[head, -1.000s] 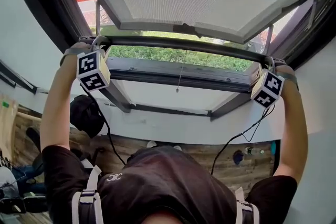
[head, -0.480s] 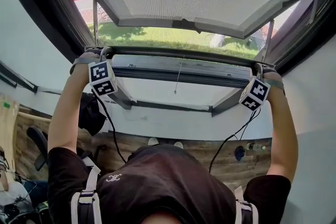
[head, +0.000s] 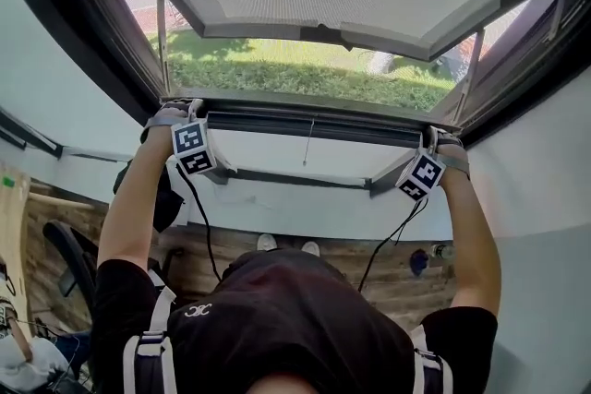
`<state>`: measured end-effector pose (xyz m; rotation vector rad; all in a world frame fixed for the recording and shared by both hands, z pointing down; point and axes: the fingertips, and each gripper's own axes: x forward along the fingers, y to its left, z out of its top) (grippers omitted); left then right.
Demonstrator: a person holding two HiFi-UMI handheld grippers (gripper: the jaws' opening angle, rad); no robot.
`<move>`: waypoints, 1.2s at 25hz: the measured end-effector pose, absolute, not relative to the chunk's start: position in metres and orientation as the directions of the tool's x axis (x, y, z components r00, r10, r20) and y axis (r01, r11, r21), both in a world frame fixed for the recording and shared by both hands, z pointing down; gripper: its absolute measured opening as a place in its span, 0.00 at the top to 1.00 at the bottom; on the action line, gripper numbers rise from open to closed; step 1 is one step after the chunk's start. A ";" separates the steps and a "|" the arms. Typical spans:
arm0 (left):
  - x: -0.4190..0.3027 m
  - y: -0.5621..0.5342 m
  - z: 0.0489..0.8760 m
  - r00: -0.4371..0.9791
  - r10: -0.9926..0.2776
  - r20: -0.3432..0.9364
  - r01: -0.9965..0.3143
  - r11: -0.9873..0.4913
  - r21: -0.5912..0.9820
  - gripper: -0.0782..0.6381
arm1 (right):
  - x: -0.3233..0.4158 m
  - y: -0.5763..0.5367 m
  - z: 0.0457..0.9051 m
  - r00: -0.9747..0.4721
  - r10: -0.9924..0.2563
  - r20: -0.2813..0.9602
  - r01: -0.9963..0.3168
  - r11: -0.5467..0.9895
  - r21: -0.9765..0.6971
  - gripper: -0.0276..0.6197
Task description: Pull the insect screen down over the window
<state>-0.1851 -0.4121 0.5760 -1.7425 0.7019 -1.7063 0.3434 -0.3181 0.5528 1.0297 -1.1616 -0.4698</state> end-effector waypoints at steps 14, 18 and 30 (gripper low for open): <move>-0.182 -0.409 0.653 0.050 -0.670 0.741 -0.013 -0.742 -0.670 0.85 | 0.352 -0.315 0.635 0.394 -0.689 0.608 -0.179 0.591 0.786 0.92; -0.182 -0.412 0.663 0.016 -0.702 0.712 0.007 -0.712 -0.702 0.85 | 0.352 -0.318 0.647 0.406 -0.684 0.606 -0.175 0.593 0.786 0.92; -0.181 -0.422 0.663 0.108 -0.750 0.653 0.054 -0.652 -0.757 0.85 | 0.353 -0.316 0.646 0.447 -0.644 0.621 -0.154 0.629 0.762 0.93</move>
